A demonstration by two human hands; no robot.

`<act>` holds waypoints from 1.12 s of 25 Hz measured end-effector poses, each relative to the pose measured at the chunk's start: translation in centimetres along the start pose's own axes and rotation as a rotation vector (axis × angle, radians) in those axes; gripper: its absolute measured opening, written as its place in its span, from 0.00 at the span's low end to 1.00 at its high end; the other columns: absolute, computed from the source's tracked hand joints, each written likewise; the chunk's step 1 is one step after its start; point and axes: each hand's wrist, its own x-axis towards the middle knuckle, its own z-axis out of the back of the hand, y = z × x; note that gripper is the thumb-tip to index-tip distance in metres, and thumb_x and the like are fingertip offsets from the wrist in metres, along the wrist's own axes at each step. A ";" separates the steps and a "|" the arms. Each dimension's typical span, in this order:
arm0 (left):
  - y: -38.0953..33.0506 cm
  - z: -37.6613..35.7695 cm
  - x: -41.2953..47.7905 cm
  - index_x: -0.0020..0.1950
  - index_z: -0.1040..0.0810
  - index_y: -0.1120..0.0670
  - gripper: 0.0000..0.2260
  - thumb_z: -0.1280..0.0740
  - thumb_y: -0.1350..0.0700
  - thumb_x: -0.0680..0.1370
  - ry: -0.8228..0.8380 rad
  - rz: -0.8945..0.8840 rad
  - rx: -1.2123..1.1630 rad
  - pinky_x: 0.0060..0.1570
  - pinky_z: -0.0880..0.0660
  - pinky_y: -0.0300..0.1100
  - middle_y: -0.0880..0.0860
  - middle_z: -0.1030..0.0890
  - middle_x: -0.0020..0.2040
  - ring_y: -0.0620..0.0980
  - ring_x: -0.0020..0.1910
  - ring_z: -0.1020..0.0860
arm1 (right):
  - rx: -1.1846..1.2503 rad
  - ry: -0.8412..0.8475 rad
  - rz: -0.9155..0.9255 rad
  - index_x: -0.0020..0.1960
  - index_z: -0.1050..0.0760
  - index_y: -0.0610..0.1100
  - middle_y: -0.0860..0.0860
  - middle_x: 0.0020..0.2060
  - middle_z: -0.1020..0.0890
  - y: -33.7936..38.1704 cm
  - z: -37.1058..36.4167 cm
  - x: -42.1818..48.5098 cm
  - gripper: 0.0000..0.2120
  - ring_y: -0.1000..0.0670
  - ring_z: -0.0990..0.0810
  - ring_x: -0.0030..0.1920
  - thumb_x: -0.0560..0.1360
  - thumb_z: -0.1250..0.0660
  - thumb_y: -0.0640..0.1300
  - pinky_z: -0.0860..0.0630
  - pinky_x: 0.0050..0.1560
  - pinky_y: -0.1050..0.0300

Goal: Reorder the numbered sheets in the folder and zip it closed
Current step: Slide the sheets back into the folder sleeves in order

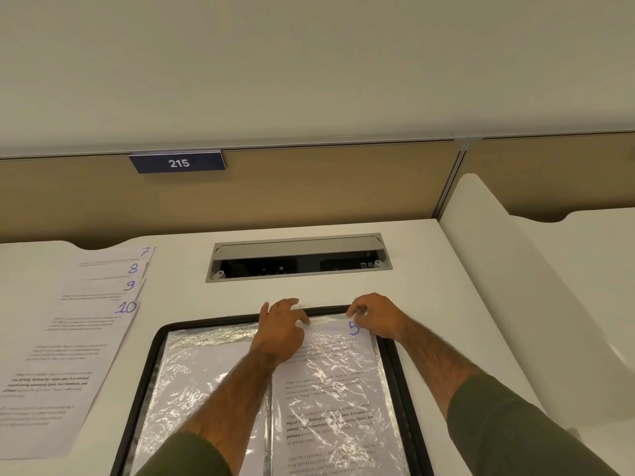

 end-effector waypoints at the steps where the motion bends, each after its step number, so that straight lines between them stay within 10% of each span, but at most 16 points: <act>1: 0.0 0.0 0.0 0.62 0.22 0.43 0.15 0.37 0.59 0.79 0.014 0.001 0.011 0.79 0.62 0.56 0.48 0.39 0.80 0.49 0.80 0.47 | -0.006 0.005 0.002 0.55 0.18 0.42 0.47 0.56 0.18 -0.1 0.0 0.0 0.09 0.48 0.21 0.57 0.77 0.32 0.35 0.29 0.53 0.62; 15: 1.2 -1.1 -0.6 0.67 0.24 0.41 0.15 0.38 0.55 0.83 -0.129 -0.056 0.074 0.79 0.59 0.53 0.48 0.38 0.80 0.49 0.80 0.44 | -0.104 0.083 0.033 0.65 0.21 0.46 0.48 0.67 0.24 -0.7 0.1 0.0 0.16 0.48 0.27 0.65 0.77 0.30 0.38 0.31 0.64 0.57; 23: 2.0 -1.8 -1.1 0.70 0.27 0.44 0.16 0.39 0.54 0.83 -0.122 -0.069 0.071 0.79 0.57 0.51 0.48 0.36 0.79 0.48 0.79 0.42 | -0.172 0.166 -0.016 0.56 0.17 0.40 0.46 0.55 0.17 -0.3 0.2 0.2 0.09 0.48 0.20 0.55 0.78 0.32 0.39 0.23 0.52 0.56; 28: 1.7 -3.5 -3.4 0.82 0.46 0.46 0.26 0.43 0.48 0.84 -0.127 -0.064 0.033 0.80 0.59 0.48 0.49 0.50 0.83 0.49 0.82 0.53 | 0.116 0.067 -0.124 0.62 0.22 0.43 0.49 0.56 0.23 -1.0 0.0 -1.1 0.14 0.46 0.20 0.54 0.77 0.30 0.39 0.19 0.40 0.59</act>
